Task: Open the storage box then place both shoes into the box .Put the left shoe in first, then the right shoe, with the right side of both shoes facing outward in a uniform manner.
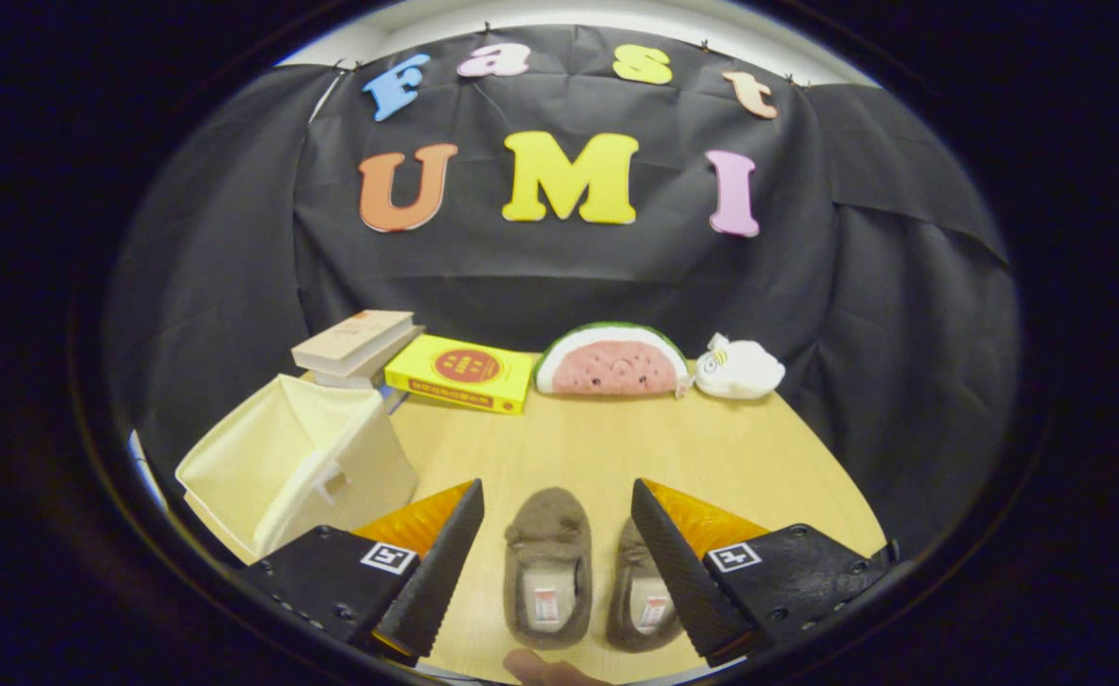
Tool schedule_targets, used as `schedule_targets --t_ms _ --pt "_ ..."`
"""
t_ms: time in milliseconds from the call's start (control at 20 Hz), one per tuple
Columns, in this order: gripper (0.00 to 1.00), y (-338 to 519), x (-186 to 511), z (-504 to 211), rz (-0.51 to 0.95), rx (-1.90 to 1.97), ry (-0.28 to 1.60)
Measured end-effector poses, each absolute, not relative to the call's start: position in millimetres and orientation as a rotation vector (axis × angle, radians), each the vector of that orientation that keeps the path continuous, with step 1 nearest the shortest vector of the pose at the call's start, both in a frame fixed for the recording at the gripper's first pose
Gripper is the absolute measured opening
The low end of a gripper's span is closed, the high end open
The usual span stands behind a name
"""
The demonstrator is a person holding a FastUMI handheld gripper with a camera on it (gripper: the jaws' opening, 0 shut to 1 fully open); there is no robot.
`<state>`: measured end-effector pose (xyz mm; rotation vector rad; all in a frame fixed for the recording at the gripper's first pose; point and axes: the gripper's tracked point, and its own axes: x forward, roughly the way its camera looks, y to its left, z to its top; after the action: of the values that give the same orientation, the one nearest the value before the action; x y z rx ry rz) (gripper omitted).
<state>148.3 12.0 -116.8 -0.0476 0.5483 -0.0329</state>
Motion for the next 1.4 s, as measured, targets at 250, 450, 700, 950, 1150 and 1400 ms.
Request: schedule_targets --t_ms 250,450,700,950,1150,1400 --pt "0.95 -8.1 143.5 -190.1 -0.018 -0.041 0.725" --pt "0.83 -11.1 134.3 -225.0 -0.004 0.006 0.867" --pt "0.49 -20.5 130.5 -228.9 -0.014 -0.089 0.924" --pt "0.50 -13.3 118.5 -223.2 -0.016 -0.144 0.964" --pt "0.48 0.9 100.3 -236.0 0.020 -0.158 1.034" --pt "0.22 -4.1 121.9 -251.8 -0.044 0.012 1.109"
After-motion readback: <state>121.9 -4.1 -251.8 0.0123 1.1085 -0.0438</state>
